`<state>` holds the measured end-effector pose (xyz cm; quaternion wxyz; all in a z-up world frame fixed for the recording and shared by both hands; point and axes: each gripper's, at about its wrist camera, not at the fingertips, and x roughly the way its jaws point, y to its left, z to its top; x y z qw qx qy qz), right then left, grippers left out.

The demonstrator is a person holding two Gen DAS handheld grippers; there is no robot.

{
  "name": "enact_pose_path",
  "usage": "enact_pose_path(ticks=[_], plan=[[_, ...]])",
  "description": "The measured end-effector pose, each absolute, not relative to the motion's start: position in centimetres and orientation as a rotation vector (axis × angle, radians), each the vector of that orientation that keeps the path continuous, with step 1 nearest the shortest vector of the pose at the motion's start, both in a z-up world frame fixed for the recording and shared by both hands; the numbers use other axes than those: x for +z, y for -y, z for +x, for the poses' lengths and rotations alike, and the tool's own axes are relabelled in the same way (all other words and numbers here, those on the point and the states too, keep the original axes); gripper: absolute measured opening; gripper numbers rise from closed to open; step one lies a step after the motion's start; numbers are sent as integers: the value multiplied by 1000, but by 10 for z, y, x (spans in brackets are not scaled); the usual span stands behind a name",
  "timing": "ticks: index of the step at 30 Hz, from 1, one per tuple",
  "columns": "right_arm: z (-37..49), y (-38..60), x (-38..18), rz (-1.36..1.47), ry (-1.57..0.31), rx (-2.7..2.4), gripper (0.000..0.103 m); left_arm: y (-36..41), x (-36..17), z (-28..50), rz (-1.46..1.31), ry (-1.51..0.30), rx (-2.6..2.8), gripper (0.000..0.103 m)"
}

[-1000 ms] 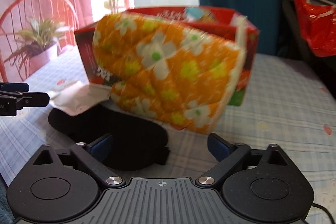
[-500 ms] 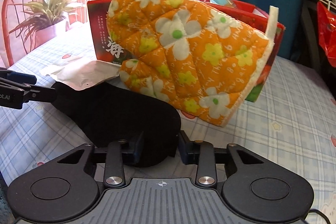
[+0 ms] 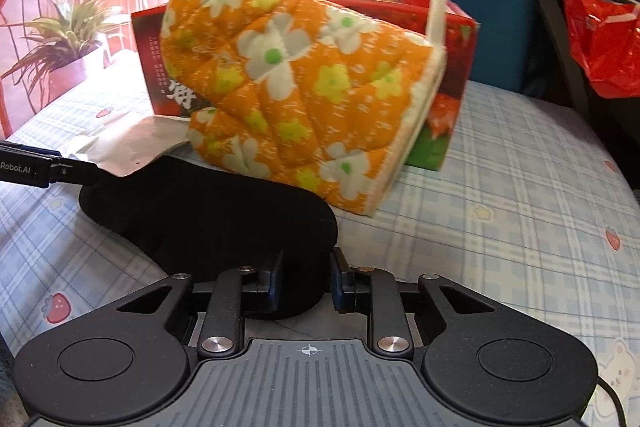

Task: Organize soft objects
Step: 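Lower both grippers to the black eye mask beside the mitt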

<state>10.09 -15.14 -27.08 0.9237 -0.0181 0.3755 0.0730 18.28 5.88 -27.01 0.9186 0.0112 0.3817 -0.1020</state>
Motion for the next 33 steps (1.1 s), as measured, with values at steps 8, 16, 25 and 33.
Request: enact_pose_path(ticks=[8, 16, 25, 33], plan=[[102, 159, -272, -30, -771, 128, 21, -62, -274, 199, 24, -782, -194, 87], [102, 159, -273, -29, -766, 131, 21, -67, -272, 219, 18, -770, -167, 87], [100, 160, -273, -21, -762, 129, 21, -74, -259, 185, -44, -766, -236, 82], [99, 160, -273, -23, -762, 129, 21, -53, -270, 164, -69, -849, -361, 59]])
